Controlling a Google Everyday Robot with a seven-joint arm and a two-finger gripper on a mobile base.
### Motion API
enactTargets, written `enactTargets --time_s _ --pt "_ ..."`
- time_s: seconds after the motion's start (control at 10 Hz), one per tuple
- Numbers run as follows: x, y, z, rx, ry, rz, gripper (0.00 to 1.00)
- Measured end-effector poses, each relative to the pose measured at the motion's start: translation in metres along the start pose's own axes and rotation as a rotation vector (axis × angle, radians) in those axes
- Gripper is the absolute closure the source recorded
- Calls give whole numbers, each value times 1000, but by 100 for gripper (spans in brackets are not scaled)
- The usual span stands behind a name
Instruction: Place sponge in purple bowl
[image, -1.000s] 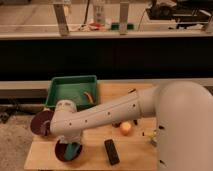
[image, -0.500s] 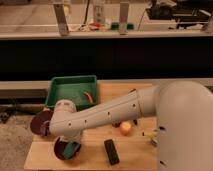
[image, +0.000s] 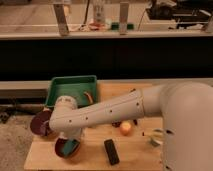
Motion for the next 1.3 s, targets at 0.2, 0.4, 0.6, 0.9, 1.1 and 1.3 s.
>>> enactTargets --time_s 0.2,0.4,0.6,0.9,1.1,1.3 --pt "10 5 -16 21 6 24 100" --pt "21 9 -23 36 10 53 100" --pt "30 14 -24 44 3 82 100" --pt "43 18 -34 76 -26 147 100" --pt "51 18 -47 114 -58 199 100" --pt "59 19 -58 153 -74 235 100"
